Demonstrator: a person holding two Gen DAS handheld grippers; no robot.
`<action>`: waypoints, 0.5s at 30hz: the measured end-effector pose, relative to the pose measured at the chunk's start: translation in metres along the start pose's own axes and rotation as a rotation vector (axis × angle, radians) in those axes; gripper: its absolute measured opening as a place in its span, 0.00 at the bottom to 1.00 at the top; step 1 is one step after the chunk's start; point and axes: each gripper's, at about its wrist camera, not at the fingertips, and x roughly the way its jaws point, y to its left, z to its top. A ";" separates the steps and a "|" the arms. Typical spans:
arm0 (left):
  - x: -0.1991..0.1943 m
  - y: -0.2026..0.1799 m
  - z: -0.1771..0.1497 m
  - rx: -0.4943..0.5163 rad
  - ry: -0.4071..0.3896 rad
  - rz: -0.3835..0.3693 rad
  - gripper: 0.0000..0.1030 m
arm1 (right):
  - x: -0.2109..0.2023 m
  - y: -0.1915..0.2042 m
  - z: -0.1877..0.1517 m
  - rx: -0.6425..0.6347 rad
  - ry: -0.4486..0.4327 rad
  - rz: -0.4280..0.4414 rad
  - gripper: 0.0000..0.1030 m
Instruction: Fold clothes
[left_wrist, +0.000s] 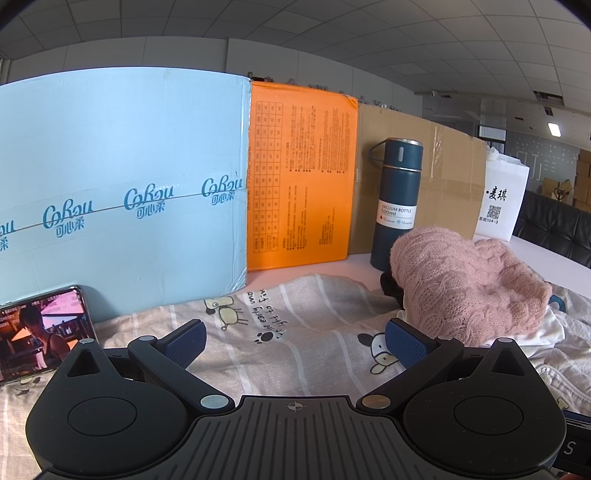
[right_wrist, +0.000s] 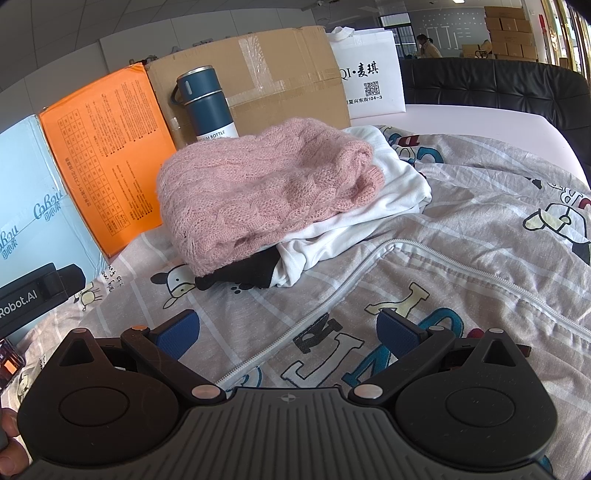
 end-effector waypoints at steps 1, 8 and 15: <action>0.000 0.000 0.000 0.000 0.000 0.000 1.00 | 0.000 0.000 0.000 0.000 0.000 0.000 1.00; 0.000 0.000 0.000 0.001 0.001 0.000 1.00 | 0.001 0.000 0.000 0.000 0.003 0.000 1.00; 0.001 0.000 -0.001 0.001 0.001 0.000 1.00 | 0.001 0.000 0.000 -0.001 0.005 0.000 1.00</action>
